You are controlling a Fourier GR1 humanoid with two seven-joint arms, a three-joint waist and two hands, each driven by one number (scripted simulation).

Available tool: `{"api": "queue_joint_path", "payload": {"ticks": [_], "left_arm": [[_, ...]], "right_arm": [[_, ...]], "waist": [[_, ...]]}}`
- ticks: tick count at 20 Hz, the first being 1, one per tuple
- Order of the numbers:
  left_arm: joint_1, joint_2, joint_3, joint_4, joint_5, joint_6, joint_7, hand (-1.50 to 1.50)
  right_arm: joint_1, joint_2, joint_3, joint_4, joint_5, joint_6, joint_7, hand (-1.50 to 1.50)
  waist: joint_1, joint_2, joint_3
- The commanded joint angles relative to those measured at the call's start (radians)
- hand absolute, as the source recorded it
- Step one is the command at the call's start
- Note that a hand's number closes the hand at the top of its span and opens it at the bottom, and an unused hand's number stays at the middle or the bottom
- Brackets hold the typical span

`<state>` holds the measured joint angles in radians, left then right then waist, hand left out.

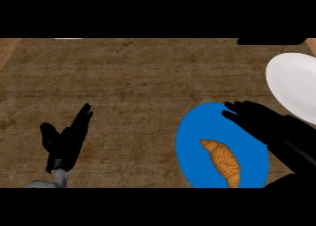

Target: Pick the croissant from the plate and place it in the plate

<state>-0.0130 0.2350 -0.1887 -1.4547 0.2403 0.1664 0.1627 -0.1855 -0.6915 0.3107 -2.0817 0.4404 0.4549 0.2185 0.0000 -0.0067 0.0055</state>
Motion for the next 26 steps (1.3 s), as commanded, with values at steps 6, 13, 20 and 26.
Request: {"api": "queue_joint_path", "payload": {"ticks": [6,13,20,26], "left_arm": [[0.0,-0.024,0.019,0.099,-0.009,-0.042,-0.007,0.0],[0.002,-0.025,0.037,0.056,-0.033,-0.05,0.03,0.0],[0.016,-0.043,0.04,0.055,-0.031,-0.064,0.03,0.0],[0.051,-0.053,0.053,-0.002,-0.044,-0.064,0.039,0.0]], "right_arm": [[0.11,0.113,0.174,0.033,0.218,-0.026,0.031,-1.5],[0.102,0.194,0.177,0.044,0.269,0.016,0.046,-1.5],[0.118,0.174,0.178,0.094,0.422,-0.035,0.041,-1.5],[0.159,0.228,0.221,0.11,0.5,-0.039,0.029,-1.5]], "waist": [[-0.003,0.007,-0.006],[0.0,0.007,-0.006],[0.0,0.007,-0.006],[0.0,0.006,-0.006]]}}
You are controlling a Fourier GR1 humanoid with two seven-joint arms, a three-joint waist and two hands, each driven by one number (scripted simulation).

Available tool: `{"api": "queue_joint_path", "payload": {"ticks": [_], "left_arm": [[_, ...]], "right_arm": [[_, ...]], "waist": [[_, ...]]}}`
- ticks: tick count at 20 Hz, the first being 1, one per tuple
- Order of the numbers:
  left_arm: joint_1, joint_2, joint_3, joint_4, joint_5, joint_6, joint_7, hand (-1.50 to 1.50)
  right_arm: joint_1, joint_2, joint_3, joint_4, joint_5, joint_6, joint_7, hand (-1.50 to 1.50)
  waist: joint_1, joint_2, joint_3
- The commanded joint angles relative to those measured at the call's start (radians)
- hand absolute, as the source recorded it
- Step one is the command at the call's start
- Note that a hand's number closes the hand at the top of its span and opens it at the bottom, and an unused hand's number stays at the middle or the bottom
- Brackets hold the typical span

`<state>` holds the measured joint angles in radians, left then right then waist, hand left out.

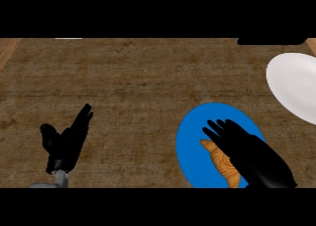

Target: Pick the croissant from the plate and place it in the plate

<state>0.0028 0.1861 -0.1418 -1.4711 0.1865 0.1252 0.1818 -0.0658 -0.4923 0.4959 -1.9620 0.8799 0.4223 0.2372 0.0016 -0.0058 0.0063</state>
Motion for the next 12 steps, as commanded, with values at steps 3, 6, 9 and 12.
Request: {"api": "queue_joint_path", "payload": {"ticks": [3,6,9,12], "left_arm": [[0.013,-0.016,0.022,0.108,0.011,-0.046,-0.027,0.0],[-0.005,-0.039,-0.014,0.012,-0.036,0.007,0.062,0.0],[-0.011,-0.013,0.027,0.065,0.002,-0.049,0.025,0.0],[0.016,-0.029,0.011,0.05,-0.031,-0.032,0.018,0.0]], "right_arm": [[-0.082,0.076,-0.011,0.149,0.046,-0.004,-0.042,-1.5],[-0.025,0.083,0.032,0.163,0.114,-0.024,-0.046,-1.5],[-0.081,0.059,0.06,0.193,0.139,0.045,-0.059,1.5],[-0.085,0.046,0.043,0.179,0.166,0.018,-0.116,1.5]], "waist": [[0.003,0.007,-0.006],[0.0,0.006,-0.006],[0.002,0.007,-0.006],[0.001,0.006,-0.006]]}}
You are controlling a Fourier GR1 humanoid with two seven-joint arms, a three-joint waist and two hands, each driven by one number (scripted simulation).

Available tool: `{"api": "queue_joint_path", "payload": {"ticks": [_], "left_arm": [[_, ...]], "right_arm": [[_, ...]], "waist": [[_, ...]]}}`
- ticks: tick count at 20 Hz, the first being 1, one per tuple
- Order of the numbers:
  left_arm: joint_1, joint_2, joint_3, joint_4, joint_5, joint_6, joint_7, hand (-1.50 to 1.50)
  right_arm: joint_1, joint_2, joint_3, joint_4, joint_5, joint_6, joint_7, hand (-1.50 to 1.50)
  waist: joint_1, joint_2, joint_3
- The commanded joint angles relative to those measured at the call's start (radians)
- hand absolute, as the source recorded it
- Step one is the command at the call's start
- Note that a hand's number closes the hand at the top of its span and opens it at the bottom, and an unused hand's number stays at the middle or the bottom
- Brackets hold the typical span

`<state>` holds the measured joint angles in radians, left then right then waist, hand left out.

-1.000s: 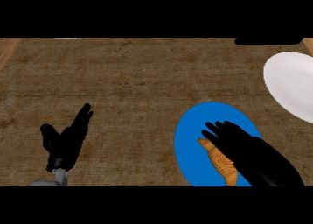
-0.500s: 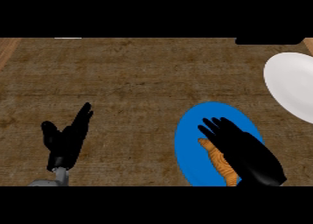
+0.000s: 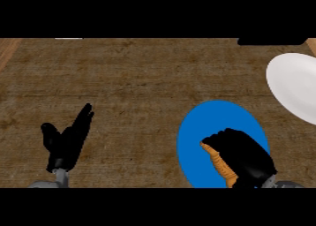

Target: Pick the croissant from the plate and place it in the plate

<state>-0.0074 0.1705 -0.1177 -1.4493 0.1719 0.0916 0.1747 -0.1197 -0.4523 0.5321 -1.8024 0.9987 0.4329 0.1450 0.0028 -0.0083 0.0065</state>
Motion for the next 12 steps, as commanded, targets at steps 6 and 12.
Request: {"api": "queue_joint_path", "payload": {"ticks": [6,12], "left_arm": [[0.05,-0.037,-0.032,-0.025,-0.028,0.007,0.065,0.0],[0.08,-0.007,0.022,0.001,-0.008,-0.032,-0.002,0.0]], "right_arm": [[-0.027,0.047,0.021,0.116,0.141,-0.103,-0.077,1.5],[0.152,0.015,-0.072,0.001,0.069,-0.283,-0.165,1.5]], "waist": [[0.002,0.008,-0.006],[-0.01,0.007,-0.006]]}}
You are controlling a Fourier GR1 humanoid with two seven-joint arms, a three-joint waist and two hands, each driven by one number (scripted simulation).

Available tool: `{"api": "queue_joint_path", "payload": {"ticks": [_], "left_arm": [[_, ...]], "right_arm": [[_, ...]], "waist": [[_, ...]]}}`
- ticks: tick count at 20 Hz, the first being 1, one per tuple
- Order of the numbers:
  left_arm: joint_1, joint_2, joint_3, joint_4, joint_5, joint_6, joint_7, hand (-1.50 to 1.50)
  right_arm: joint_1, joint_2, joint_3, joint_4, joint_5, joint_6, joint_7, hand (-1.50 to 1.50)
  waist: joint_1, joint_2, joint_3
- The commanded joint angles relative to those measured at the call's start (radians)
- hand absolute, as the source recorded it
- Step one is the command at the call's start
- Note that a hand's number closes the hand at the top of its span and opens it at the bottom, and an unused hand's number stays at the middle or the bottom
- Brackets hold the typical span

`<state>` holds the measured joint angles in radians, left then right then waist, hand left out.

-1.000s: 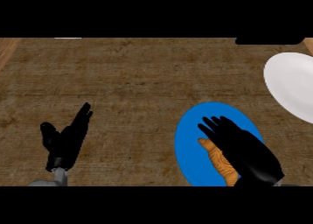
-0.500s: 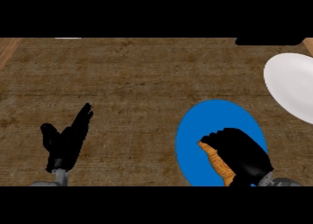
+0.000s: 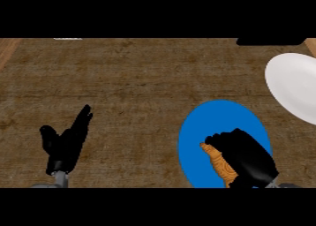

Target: Pick the croissant from the plate and place it in the plate

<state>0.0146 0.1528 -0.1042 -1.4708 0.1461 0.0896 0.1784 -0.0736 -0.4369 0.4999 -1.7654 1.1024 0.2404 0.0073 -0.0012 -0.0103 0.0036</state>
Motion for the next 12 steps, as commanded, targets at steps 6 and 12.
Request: {"api": "queue_joint_path", "payload": {"ticks": [6,12], "left_arm": [[0.028,0.003,0.021,-0.001,0.02,0.003,0.05,0.0],[0.053,0.004,-0.003,0.001,0.001,-0.01,0.052,0.0]], "right_arm": [[0.373,0.007,-0.184,-0.243,-0.281,-0.251,-0.128,1.5],[0.516,0.043,-0.34,-0.399,-0.445,-0.379,-0.195,1.5]], "waist": [[-0.04,0.004,-0.002],[-0.031,0.006,-0.002]]}}
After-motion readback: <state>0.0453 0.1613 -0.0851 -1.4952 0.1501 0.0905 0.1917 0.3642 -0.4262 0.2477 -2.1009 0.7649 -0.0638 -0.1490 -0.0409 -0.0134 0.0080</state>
